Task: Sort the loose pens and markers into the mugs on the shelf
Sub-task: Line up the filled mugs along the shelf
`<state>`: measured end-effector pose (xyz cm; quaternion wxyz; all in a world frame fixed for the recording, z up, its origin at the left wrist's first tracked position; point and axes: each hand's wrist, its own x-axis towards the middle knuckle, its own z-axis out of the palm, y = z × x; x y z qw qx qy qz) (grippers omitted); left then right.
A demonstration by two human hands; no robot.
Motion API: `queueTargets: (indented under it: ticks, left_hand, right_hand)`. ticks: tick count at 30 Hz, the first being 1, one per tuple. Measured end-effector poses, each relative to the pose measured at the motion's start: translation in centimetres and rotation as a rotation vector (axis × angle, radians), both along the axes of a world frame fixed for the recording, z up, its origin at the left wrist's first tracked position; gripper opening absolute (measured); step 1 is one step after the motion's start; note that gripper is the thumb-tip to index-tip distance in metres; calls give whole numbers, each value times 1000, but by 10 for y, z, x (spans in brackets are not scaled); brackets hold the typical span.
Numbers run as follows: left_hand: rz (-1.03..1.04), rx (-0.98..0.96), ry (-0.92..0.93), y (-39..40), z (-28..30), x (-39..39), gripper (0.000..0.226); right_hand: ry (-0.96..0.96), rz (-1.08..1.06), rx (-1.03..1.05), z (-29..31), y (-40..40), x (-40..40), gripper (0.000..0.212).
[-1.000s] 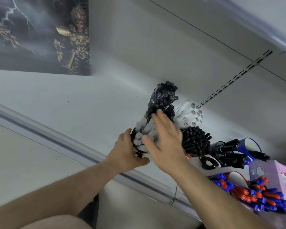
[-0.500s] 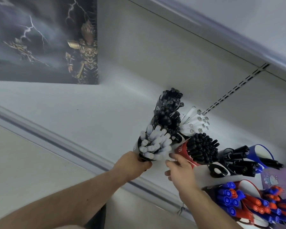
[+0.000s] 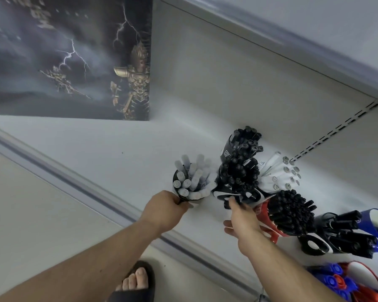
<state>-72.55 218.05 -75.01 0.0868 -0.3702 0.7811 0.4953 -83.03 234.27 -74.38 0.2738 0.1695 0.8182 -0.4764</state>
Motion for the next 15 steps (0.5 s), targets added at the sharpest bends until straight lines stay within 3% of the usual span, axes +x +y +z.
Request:
queueTargets:
  ticks: [8,15]
  left_hand:
    - [94,63,29,-49,4,-25,33]
    - [83,-91,12,-100,-1,-85,27]
  right_hand:
    - [113,-19,-111,-19,-13,-11,22]
    - [51,46,-192,-20,-32,-17,25]
